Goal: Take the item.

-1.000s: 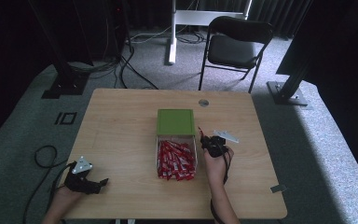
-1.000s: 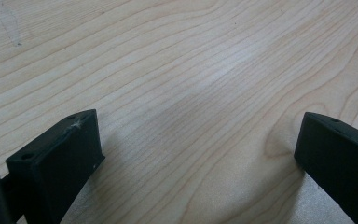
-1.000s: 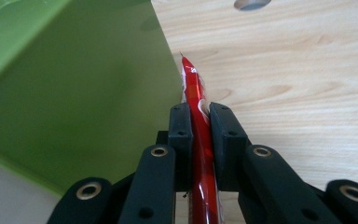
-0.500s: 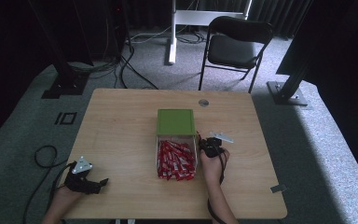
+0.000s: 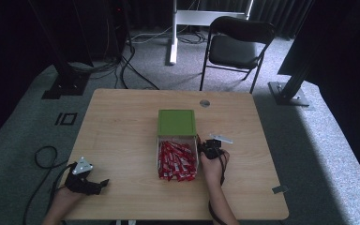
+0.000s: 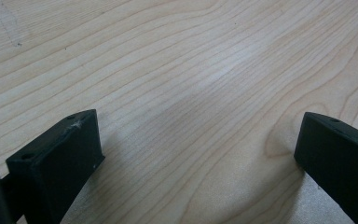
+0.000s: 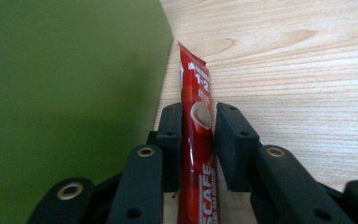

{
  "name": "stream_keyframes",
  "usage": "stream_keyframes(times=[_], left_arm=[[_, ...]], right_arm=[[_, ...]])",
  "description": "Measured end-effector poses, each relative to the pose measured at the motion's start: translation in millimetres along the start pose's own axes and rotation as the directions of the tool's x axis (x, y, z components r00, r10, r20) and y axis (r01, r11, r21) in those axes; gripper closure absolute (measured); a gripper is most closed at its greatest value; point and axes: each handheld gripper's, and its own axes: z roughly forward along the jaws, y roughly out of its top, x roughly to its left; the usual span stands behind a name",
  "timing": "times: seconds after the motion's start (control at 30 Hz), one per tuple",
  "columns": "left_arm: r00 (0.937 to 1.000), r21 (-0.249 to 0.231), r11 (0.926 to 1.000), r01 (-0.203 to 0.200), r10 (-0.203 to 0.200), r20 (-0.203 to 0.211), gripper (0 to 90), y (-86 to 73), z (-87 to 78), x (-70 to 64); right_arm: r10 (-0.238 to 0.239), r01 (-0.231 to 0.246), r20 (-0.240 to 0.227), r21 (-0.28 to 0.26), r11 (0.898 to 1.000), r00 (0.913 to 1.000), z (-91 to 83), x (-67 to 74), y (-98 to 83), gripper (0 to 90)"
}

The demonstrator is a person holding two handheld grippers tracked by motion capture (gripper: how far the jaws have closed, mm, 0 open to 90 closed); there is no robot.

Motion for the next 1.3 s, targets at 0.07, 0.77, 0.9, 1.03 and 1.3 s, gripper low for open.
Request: stream_keyframes(times=[0.07,0.77,0.9,1.03,1.3], left_arm=[[1.0,-0.001,1.0,0.0,0.0,0.0,1.5,0.0,0.0,0.0],[1.0,0.0,1.0,0.001,-0.001,0.0,1.5,0.1,0.0,-0.1],[1.0,0.001,1.0,0.001,-0.001,0.0,1.5,0.1,-0.1,-0.1],[1.0,0.0,1.0,0.001,-0.001,0.0,1.5,0.1,0.0,-0.1],[1.0,0.0,1.0,0.003,-0.003,0.001,1.5,0.0,0.0,-0.2]], right_arm=[[-0.025,0.025,0.001,0.003,1.0,0.9997,-2.3,1.0,1.1,67.7],[-0.139,0.137,-0.049,-0.035,0.99,0.9891,-25.8,-17.6,7.2,34.2],[-0.138,0.136,-0.042,-0.053,0.989,0.9896,-32.2,-24.9,8.6,27.9],[-0.152,0.15,-0.038,-0.058,0.987,0.9876,-40.0,-33.1,10.2,25.2],[-0.183,0.179,-0.054,-0.059,0.982,0.9817,-52.4,-48.1,8.6,19.0]])
